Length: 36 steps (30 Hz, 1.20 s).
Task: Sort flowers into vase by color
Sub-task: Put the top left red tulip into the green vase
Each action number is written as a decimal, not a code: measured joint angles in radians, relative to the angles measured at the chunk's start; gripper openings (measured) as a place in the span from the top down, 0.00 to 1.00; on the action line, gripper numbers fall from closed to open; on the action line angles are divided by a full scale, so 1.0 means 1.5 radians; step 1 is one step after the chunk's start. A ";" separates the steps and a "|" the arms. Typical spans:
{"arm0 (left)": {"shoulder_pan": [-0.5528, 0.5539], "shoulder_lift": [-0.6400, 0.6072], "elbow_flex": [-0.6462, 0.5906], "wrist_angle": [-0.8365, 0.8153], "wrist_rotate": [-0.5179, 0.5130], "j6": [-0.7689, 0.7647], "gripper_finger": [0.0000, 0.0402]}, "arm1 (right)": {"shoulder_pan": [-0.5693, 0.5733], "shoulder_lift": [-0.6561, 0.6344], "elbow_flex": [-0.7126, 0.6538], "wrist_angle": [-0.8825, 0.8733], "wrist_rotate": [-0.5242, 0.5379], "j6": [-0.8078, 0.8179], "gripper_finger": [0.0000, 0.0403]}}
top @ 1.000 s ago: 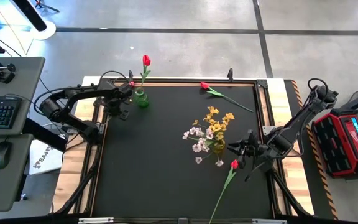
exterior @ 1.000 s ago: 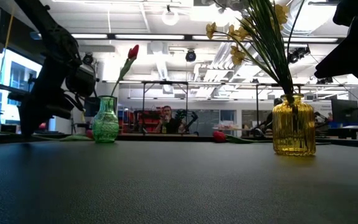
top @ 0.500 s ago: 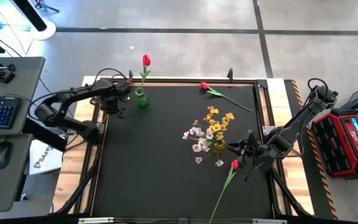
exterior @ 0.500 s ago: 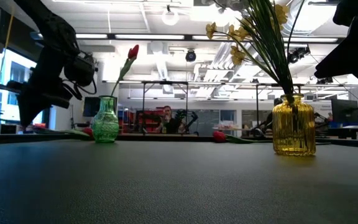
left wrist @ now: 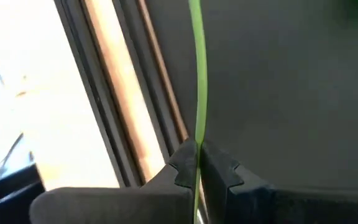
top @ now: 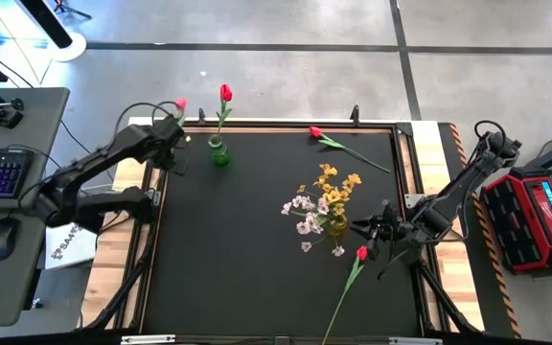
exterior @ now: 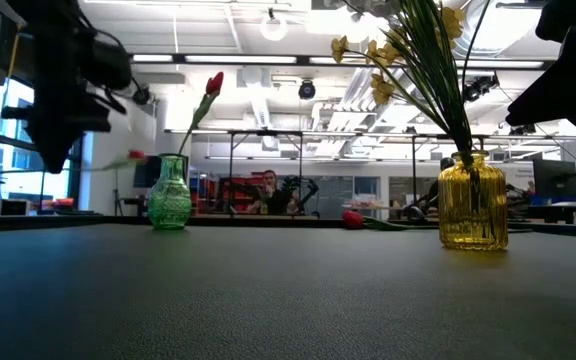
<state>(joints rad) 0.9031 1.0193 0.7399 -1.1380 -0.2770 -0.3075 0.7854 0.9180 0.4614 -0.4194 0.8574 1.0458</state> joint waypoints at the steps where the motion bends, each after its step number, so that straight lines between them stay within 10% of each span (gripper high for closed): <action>1: 0.000 -0.016 0.000 0.007 0.007 0.004 1.00 | 0.000 0.000 0.000 0.000 0.000 0.000 0.81; 19: -0.010 -0.235 0.000 0.182 0.098 0.062 1.00 | 0.000 0.000 0.000 0.000 0.000 0.000 0.81; 36: -0.158 -0.289 -0.141 0.724 0.150 0.125 1.00 | 0.000 0.000 0.000 -0.001 0.003 -0.010 0.81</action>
<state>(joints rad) 0.6669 0.5858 0.5283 -0.0521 -0.0524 -0.1202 0.7855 0.9180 0.4614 -0.4202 0.8616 1.0307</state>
